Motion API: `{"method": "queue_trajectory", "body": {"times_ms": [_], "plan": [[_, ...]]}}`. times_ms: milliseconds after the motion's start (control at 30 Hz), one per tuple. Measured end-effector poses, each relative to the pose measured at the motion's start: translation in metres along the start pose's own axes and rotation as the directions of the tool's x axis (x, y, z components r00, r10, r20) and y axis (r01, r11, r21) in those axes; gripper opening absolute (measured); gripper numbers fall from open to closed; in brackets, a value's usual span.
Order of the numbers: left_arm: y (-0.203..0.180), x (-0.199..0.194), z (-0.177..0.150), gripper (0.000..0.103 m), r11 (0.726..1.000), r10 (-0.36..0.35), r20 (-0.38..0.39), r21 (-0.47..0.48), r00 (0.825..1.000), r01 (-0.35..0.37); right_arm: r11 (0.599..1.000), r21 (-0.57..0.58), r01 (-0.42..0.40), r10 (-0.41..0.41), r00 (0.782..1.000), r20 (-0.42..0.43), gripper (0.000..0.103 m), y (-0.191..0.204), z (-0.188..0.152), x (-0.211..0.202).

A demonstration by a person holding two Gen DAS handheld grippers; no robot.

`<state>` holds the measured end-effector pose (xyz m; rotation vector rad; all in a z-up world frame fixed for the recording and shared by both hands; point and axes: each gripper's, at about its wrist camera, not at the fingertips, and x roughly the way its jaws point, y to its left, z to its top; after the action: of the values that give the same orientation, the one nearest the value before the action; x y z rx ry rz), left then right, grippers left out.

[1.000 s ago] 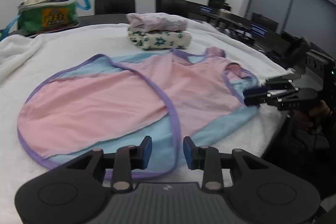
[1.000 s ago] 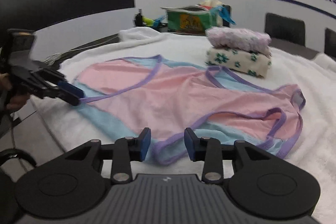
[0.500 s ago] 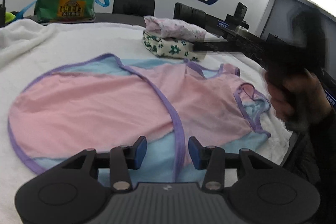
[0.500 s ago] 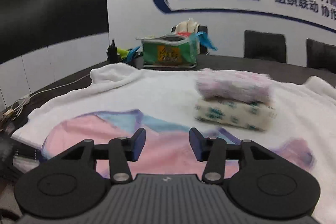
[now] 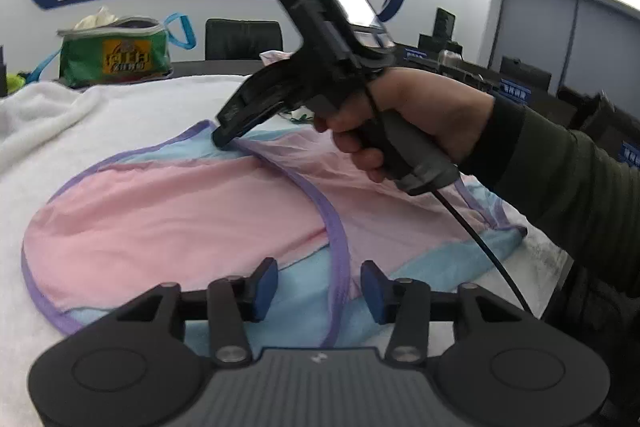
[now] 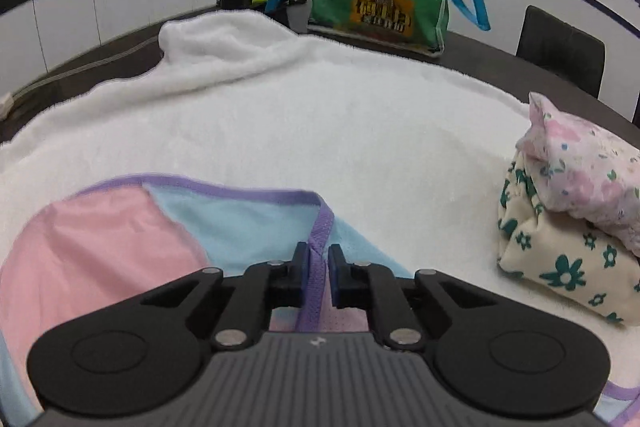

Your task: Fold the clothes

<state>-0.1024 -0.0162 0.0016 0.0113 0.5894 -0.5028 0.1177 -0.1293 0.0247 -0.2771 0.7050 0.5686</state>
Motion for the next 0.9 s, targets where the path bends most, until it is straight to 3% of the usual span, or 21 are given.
{"method": "queue_trajectory", "body": {"times_ms": [100,233,467,667,767,867,900], "plan": [[0.001,0.0,0.001,0.051,1.0,-0.015,0.0,-0.01,1.0,0.015,1.0,0.0,-0.003,0.003,1.0,-0.003,0.015,-0.001,-0.003,-0.005],[0.009,0.002,0.003,0.051,0.997,-0.045,-0.001,-0.057,0.999,0.045,0.998,0.02,0.055,-0.057,0.995,0.079,0.041,-0.019,-0.01,-0.047],[0.018,0.001,0.004,0.051,0.991,-0.08,-0.001,-0.111,0.997,0.08,0.961,0.129,0.245,-0.255,0.965,0.061,0.041,-0.067,-0.048,-0.122],[0.024,-0.002,0.01,0.051,0.986,-0.075,-0.017,-0.15,0.997,0.071,0.888,0.258,0.38,-0.385,0.922,-0.036,0.041,-0.111,-0.105,-0.152],[0.019,-0.007,0.025,0.051,0.986,-0.05,0.008,-0.159,0.999,0.05,0.849,0.328,0.415,-0.424,0.904,-0.046,0.041,-0.131,-0.134,-0.173],[-0.004,-0.005,0.046,0.051,0.982,-0.117,0.042,-0.146,0.992,0.122,0.844,0.366,0.392,-0.412,0.911,-0.023,0.042,-0.145,-0.153,-0.19],[-0.014,-0.002,0.052,0.051,0.978,-0.144,0.049,-0.144,0.988,0.149,0.849,0.361,0.385,-0.408,0.913,-0.016,0.047,-0.146,-0.158,-0.195]]}}
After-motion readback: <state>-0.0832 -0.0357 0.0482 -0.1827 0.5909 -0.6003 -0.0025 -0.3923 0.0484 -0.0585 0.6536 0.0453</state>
